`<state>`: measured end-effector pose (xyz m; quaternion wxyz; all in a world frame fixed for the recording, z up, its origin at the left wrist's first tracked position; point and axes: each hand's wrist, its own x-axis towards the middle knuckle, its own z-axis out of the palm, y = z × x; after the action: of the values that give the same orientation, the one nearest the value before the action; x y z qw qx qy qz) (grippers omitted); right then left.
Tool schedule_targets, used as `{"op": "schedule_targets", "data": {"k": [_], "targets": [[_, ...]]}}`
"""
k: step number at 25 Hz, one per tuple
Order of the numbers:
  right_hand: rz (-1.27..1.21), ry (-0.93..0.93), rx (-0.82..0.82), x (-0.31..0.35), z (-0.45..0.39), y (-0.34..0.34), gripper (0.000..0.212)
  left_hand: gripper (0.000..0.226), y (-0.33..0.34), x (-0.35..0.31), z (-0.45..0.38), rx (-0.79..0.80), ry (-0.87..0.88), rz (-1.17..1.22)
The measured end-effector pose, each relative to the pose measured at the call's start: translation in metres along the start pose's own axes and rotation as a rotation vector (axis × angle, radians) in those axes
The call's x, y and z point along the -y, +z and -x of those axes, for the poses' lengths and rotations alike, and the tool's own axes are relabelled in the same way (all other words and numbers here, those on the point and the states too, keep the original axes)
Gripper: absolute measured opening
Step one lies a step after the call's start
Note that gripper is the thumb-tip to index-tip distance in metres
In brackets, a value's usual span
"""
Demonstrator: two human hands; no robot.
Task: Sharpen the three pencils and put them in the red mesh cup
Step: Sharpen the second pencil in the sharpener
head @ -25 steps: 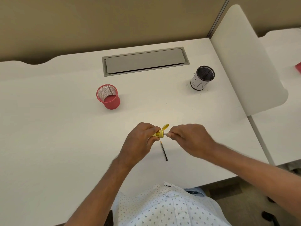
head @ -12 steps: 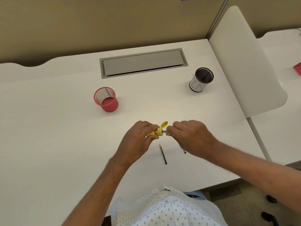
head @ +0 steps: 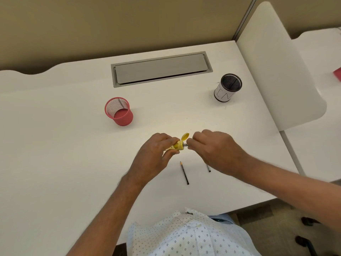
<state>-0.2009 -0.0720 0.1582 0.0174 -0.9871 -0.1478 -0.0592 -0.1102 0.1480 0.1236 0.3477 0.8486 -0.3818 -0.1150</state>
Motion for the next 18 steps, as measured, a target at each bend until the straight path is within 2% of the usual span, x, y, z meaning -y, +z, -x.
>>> {"op": "schedule_targets", "data": {"k": [1, 2, 3, 4, 5, 7, 8, 9, 10, 11, 12, 14, 16, 17, 18], "targets": [[0.125, -0.069, -0.08, 0.001, 0.004, 0.001, 0.014, 0.03, 0.001, -0.001, 0.0, 0.002, 0.0, 0.005], [0.151, -0.081, -0.119, 0.001, 0.005, 0.001, 0.015, 0.03, 0.002, -0.002, 0.0, -0.002, -0.001, 0.006], [0.075, -0.035, -0.084, 0.002, 0.003, 0.002, 0.018, 0.03, 0.003, -0.003, 0.0, -0.011, -0.005, 0.0], [-0.089, 0.064, -0.004, 0.003, -0.002, 0.002, 0.024, 0.031, 0.003, -0.004, 0.001, -0.021, -0.006, -0.014], [-0.315, 0.218, 0.163, 0.001, -0.009, -0.003, 0.03, 0.031, 0.003, -0.004, 0.001, -0.03, 0.002, -0.031], [-0.943, 0.604, 0.553, -0.01, -0.026, -0.01, 0.039, 0.031, 0.004, -0.005, 0.002, -0.032, 0.036, -0.061], [-1.164, 0.73, 0.666, -0.017, -0.03, -0.01, 0.041, 0.031, 0.004, -0.006, 0.003, -0.028, 0.045, -0.069], [-1.238, 0.764, 0.685, -0.019, -0.033, -0.011, 0.041, 0.031, 0.003, -0.006, 0.003, -0.027, 0.043, -0.068], [-1.192, 0.752, 0.652, -0.017, -0.033, -0.013, 0.038, 0.031, 0.002, -0.005, 0.002, -0.027, 0.036, -0.059], [-1.041, 0.68, 0.591, -0.013, -0.028, -0.014, 0.033, 0.031, 0.001, -0.004, 0.001, -0.027, 0.025, -0.044], [-0.82, 0.538, 0.495, -0.009, -0.022, -0.014, 0.026, 0.031, 0.0, -0.004, 0.001, -0.023, 0.015, -0.026], [-0.319, 0.153, 0.184, -0.003, -0.007, -0.011, 0.015, 0.03, 0.0, -0.003, 0.001, -0.005, 0.007, 0.008], [0.08, -0.085, -0.063, 0.001, 0.005, -0.009, 0.016, 0.029, 0.001, -0.004, 0.002, 0.01, 0.008, 0.04], [0.132, -0.117, -0.12, 0.0, 0.006, -0.01, 0.017, 0.028, 0.002, -0.005, 0.002, 0.007, 0.011, 0.046], [0.095, -0.094, -0.105, 0.0, 0.005, -0.01, 0.017, 0.028, 0.003, -0.006, 0.003, 0.0, 0.014, 0.04]]}}
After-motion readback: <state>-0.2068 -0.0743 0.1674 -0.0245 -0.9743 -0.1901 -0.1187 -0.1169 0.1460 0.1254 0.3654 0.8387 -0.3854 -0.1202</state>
